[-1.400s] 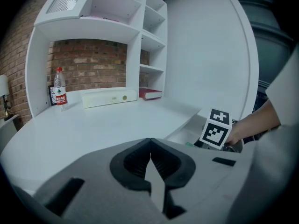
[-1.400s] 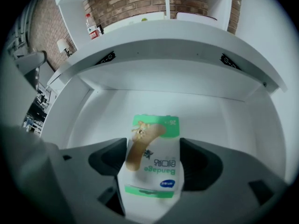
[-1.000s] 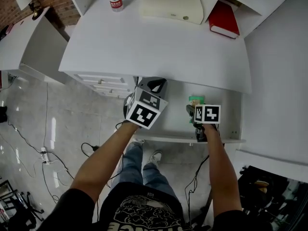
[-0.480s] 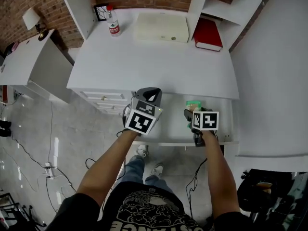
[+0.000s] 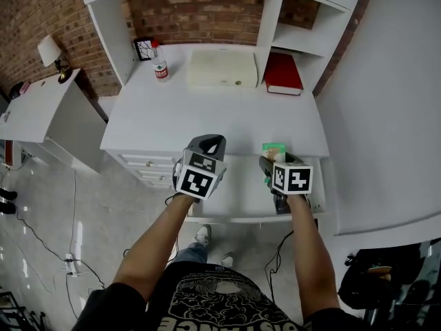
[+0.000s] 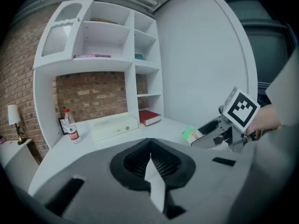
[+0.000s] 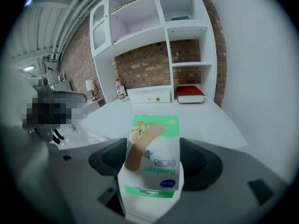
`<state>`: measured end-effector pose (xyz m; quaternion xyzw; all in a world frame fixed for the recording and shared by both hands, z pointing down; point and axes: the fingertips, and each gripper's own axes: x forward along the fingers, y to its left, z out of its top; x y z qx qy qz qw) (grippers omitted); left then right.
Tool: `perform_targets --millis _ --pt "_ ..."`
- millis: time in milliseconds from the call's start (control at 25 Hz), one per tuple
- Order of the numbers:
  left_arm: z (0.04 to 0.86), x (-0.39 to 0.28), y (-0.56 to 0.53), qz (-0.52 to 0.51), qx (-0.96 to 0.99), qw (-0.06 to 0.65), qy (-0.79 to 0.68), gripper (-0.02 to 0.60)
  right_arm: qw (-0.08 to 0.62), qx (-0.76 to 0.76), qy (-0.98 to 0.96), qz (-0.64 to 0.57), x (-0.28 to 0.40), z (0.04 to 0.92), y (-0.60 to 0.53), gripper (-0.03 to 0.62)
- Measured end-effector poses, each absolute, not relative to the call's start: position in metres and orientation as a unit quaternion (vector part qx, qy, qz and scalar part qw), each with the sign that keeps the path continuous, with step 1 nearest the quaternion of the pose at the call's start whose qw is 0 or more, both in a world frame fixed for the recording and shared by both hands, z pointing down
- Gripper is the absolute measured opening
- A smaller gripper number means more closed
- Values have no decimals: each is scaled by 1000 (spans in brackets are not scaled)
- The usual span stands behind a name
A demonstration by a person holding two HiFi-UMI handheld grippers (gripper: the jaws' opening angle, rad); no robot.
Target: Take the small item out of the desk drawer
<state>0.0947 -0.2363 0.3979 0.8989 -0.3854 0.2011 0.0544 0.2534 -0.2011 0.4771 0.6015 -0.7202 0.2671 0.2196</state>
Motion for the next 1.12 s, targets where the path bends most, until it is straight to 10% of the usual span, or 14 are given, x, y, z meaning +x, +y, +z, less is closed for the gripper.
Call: perform_targets --millis 1120 --pt "334 78 -261 145 904 37 -400 8 93 651 -747 94 237 313 -216 350"
